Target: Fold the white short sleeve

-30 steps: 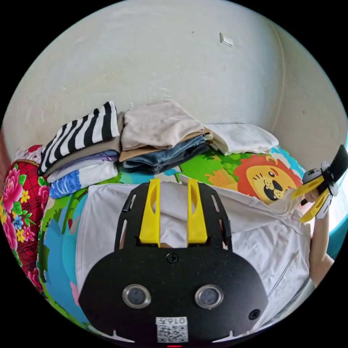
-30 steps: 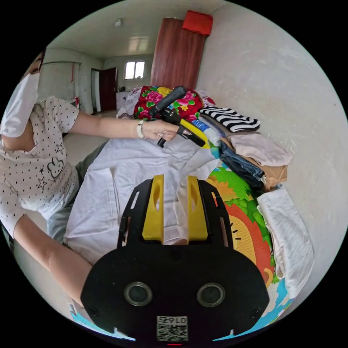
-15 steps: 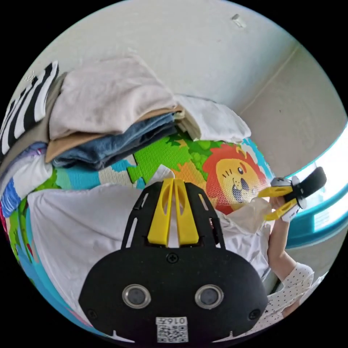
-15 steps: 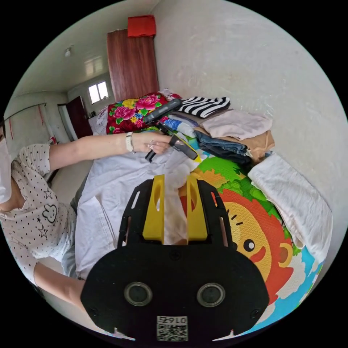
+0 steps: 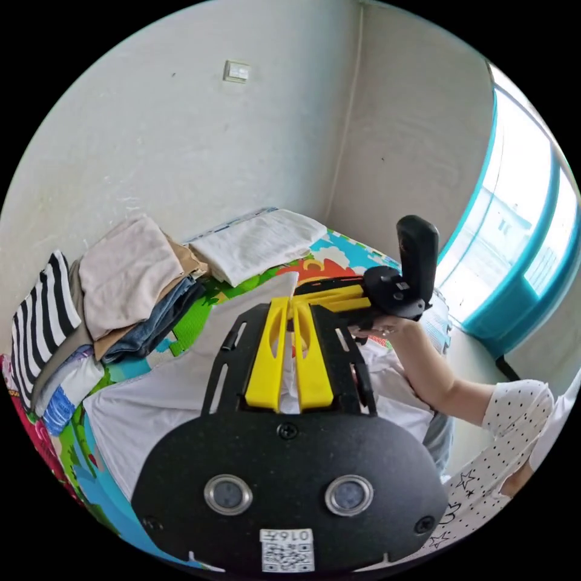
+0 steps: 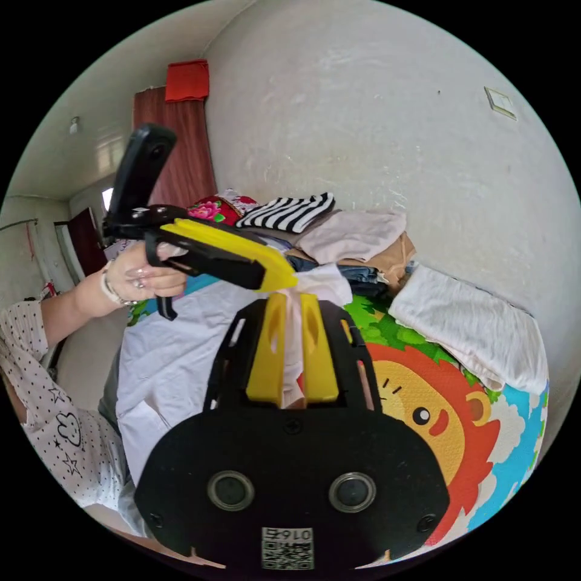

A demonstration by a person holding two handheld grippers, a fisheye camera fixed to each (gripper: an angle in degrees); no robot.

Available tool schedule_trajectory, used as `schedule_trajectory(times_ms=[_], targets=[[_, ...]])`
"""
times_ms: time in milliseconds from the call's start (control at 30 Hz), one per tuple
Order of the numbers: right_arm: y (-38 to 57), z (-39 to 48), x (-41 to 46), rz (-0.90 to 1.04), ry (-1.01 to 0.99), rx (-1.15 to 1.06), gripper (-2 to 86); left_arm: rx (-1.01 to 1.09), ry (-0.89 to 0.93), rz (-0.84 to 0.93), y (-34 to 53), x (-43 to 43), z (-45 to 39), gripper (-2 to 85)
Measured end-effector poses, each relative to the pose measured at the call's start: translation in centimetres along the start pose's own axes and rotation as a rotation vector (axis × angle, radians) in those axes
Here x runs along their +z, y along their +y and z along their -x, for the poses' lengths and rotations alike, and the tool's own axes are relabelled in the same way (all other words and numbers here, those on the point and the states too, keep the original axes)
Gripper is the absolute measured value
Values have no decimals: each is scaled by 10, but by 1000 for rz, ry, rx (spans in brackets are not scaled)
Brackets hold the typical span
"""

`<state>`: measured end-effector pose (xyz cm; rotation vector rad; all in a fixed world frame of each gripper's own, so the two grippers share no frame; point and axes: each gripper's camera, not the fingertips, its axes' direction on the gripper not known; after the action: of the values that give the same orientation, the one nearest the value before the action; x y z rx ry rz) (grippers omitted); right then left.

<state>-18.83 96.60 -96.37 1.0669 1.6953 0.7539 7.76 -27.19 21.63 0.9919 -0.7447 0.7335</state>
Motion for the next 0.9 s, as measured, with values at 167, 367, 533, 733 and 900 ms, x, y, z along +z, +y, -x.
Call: schedule_trajectory(times_ms=[167, 367, 533, 733, 900], targets=[[1, -24, -18, 36, 28, 108, 2, -144, -80, -19, 19, 5, 61, 53], [-4, -13, -38, -48, -207, 30, -1, -376, 133, 114, 45, 60, 198, 111], [-14, 40, -49, -87, -319, -237, 0, -503, 944, 54, 81, 109, 269, 108], [-17, 146, -21, 139, -336, -700, 19, -198, 784, 267, 108, 100, 225, 88], [-11, 230, 25, 483, -401, -1000, 77, 183, 496, 500, 140, 70, 154, 86]])
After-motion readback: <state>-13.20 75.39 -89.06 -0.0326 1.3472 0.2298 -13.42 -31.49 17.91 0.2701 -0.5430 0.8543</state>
